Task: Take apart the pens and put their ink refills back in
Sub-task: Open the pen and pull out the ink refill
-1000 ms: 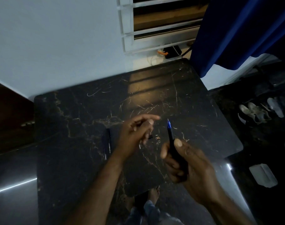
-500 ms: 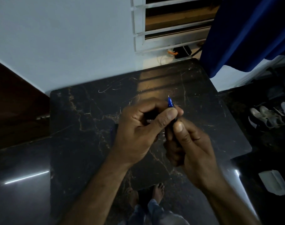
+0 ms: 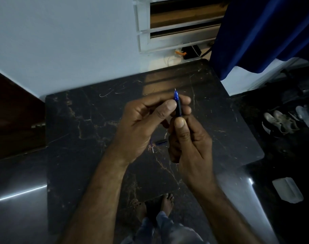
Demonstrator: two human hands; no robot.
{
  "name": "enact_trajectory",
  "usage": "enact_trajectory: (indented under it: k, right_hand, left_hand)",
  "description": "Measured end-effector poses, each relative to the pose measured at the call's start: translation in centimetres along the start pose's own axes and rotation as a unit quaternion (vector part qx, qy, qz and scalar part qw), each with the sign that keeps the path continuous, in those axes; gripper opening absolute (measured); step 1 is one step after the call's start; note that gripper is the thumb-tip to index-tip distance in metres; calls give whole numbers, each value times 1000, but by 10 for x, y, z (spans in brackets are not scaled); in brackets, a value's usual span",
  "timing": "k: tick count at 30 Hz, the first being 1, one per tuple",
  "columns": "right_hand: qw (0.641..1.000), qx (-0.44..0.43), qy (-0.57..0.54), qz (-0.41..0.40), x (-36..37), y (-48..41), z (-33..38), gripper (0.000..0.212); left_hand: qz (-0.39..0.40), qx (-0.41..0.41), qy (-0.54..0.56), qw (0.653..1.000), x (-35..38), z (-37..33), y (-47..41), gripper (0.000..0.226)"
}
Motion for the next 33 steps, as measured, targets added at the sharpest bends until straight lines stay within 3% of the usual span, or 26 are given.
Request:
enact_trajectory:
  k: [4, 7, 9, 12, 15, 19, 23, 25, 28, 31, 33]
  right_hand:
    - [1000, -17, -9, 17, 3, -7, -4, 34]
    - [1000, -25, -7, 9, 6, -15, -4, 31]
    - [999, -39, -1, 5, 5, -24, -1, 28]
    - [998, -58, -1, 34, 1, -32, 4, 27]
    - [997, -60, 8, 44, -2, -32, 1, 32]
    - [997, -59, 37, 22, -2, -28, -7, 26]
    - [997, -63, 31, 30, -9, -29, -9, 23]
    - [997, -58, 24, 35, -12, -28, -11, 22]
    - [998, -54, 36, 7, -14, -27, -15, 20]
    - [994, -64, 83, -9, -12, -27, -19, 26]
    - [993, -67, 101, -13, -13, -27, -22, 32]
  left_hand:
    - [-77, 22, -33, 996, -4, -3, -4, 4]
    - [-158, 32, -44, 986, 1, -5, -10, 19]
    - [-117, 23, -27, 992, 6, -5, -16, 13]
    - [-57, 11, -4, 998, 1, -5, -21, 24]
    - [-77, 2, -20, 997, -5, -2, -25, 2]
    - [-132, -18, -85, 987, -1, 3, -30, 26]
    - [0, -17, -53, 998, 1, 4, -32, 19]
    - [18, -22, -59, 998, -5, 6, -31, 19]
    - [-55, -11, -98, 994, -6, 6, -32, 10]
    - [-146, -1, -135, 980, 4, 10, -32, 30]
    - [-149, -10, -130, 980, 9, 14, -33, 31]
Point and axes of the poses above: each hand's wrist, its own y-axis away from the middle knuckle, its own x-axis out of the palm, z = x × y, the point moved 4 cm from there along -y, towards the middle knuckle, and after that the axes turned 3 degrees about -x, right-handed, at the moved point
